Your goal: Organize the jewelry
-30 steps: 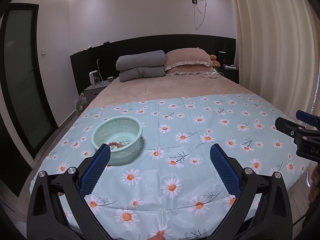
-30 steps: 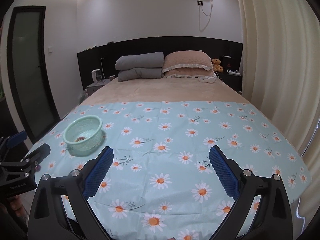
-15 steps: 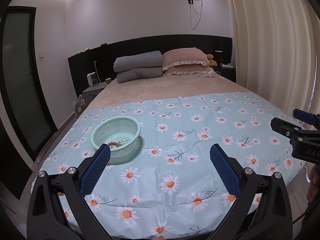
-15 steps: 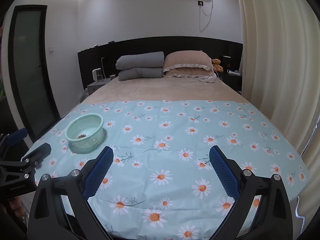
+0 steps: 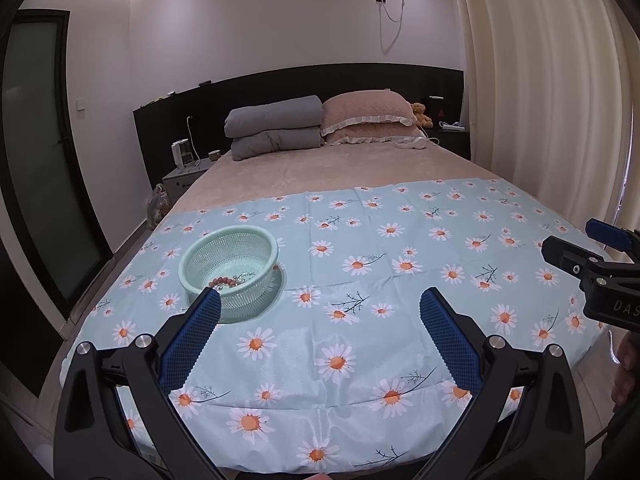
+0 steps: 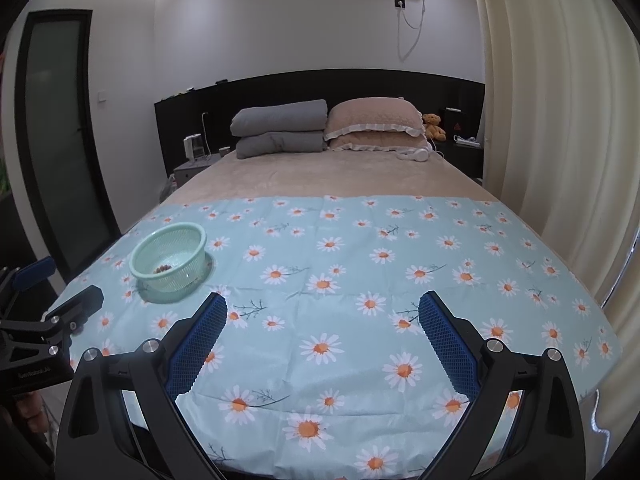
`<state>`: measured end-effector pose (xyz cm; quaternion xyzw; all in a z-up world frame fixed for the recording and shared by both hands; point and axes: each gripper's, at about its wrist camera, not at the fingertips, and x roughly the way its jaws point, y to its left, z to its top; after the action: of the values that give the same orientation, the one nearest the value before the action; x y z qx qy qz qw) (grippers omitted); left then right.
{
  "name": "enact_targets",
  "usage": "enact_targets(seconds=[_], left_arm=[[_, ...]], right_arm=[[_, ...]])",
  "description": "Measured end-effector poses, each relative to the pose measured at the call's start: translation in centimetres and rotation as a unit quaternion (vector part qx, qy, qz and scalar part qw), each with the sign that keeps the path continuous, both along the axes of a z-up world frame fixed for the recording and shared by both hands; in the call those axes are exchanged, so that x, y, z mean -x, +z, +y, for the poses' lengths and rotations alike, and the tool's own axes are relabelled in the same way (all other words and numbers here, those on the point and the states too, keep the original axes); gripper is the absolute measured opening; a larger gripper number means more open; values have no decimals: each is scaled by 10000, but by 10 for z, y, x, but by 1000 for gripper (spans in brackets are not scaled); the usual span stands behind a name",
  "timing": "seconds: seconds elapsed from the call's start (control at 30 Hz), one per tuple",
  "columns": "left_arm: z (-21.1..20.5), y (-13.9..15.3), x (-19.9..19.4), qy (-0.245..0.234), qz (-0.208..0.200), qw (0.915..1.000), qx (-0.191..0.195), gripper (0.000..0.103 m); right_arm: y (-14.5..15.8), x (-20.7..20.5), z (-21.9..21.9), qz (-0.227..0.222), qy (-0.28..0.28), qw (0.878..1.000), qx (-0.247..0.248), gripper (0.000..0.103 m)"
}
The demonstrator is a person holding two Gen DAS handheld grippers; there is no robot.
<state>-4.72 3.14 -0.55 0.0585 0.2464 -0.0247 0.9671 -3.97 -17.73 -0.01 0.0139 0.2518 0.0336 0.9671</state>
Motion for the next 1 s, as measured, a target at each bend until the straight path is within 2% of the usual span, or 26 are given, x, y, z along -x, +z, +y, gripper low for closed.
enact_targets(seconds=[0.33, 1.0], left_arm=[[-3, -1, -1, 33, 55, 10000, -20, 98], [4, -7, -4, 140, 232, 9994, 194, 98]], right_arm=[[-2, 3, -2, 29, -28, 10000, -2, 93], [-6, 3, 3, 96, 13, 9999, 100, 93]])
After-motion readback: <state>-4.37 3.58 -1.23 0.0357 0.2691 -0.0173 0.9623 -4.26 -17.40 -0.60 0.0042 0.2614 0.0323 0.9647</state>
